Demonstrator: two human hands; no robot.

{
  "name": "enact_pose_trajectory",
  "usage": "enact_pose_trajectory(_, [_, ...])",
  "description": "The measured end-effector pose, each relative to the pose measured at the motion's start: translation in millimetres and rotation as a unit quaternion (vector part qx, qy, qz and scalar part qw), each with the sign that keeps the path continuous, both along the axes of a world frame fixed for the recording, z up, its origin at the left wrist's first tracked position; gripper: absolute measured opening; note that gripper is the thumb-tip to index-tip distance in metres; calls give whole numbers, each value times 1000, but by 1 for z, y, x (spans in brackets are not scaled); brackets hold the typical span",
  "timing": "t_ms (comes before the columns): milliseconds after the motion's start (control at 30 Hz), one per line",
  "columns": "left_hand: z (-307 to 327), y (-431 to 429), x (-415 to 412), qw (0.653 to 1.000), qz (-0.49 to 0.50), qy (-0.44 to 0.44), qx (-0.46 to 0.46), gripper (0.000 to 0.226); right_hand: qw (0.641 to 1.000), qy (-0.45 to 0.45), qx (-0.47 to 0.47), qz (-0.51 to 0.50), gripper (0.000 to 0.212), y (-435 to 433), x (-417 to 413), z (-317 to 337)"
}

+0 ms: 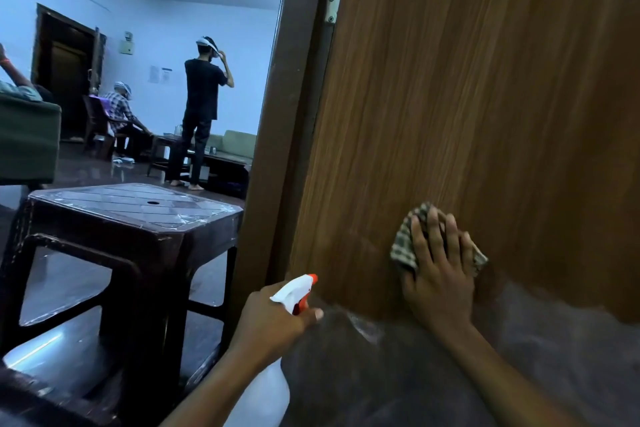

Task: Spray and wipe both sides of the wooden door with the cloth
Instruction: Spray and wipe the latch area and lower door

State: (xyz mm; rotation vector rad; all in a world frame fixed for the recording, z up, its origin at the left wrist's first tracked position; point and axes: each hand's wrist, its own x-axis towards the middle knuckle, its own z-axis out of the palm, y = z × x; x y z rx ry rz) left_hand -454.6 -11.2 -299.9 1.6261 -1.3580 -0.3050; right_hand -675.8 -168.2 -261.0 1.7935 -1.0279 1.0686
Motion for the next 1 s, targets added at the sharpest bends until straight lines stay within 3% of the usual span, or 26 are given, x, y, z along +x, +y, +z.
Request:
enact_pose_trajectory(100, [-1,-6,0,999,-26,4,-24,54,999,-4,-11,40,72,4,68,28])
enact_pose_trajectory(233, [2,-8,-3,992,-42,83,-82,52,971,207,-40,111,63,-7,106,-21])
enact_pose_trajectory(333, [3,-9,-11,990,-61,96,-89,48,950,282,-34,130,69,-9,60,-80])
enact_pose_trajectory(400, [4,-10,-19,990,-74,77,-90,42,963,249,-17,104,80,-7,13,-94])
enact_pose_trajectory(467, [7,-10,-28,989,-76,90,-86,38,986,153,-14,60,84,-8,-21,-79])
enact_pose_trajectory(600, [12,-15,-38,987,-84,105,-89,39,999,-35,-18,20,72,-2,11,5])
enact_pose_trajectory(700, [19,-21,-47,983,-104,113,-101,42,996,68,-26,56,70,-11,49,20])
enact_pose_trajectory(833, [26,-24,-64,980,-120,111,-115,43,967,229,-37,103,60,-14,3,-56])
enact_pose_trajectory(900, [25,-24,-75,981,-143,76,-104,41,974,211,-33,71,71,-11,-47,-88])
enact_pose_trajectory(1000, [13,-30,-92,983,-163,13,-78,44,998,58,-17,0,82,-19,-111,-86])
